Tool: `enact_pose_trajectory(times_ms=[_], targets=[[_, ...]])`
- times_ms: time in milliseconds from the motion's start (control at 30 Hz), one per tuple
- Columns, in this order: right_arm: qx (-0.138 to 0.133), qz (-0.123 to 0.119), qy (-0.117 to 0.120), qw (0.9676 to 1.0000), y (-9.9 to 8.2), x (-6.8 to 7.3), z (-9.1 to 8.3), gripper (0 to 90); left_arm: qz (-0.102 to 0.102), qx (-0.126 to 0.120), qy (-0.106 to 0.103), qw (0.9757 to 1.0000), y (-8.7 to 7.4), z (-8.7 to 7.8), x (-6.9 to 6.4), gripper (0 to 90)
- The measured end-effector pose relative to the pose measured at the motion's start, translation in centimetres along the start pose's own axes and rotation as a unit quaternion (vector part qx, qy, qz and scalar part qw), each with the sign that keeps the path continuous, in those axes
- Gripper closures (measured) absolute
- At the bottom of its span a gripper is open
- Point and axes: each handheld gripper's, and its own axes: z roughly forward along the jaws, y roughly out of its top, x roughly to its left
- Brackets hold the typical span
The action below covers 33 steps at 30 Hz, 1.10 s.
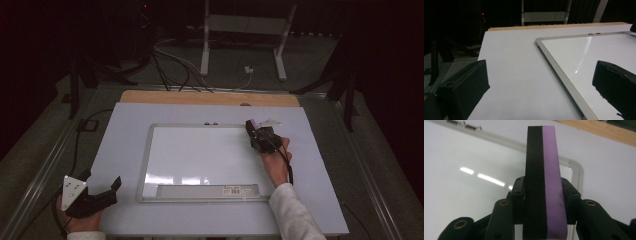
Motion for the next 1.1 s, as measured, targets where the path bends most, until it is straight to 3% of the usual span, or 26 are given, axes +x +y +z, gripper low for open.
enact_pose_trajectory(times_ms=[333, 667, 1100], targets=[[0.001, 0.059, -0.019, 0.9980, -0.3, -1.8, 0.1, 63.3, 0.000, 0.001, 0.000, 1.0000, 0.0, 0.0, 0.0, 1.3], [-0.009, 0.097, -0.033, 0.9947, -0.3, -3.4, -0.3, 63.2, 0.000, 0.002, 0.000, 1.0000, 0.0, 0.1, 0.0, 1.3], [0.011, 0.109, -0.024, 0.9937, -0.9, -2.3, 0.9, 63.2, 0.000, 0.002, 0.001, 1.0000, 0.0, 0.1, -0.1, 1.3]])
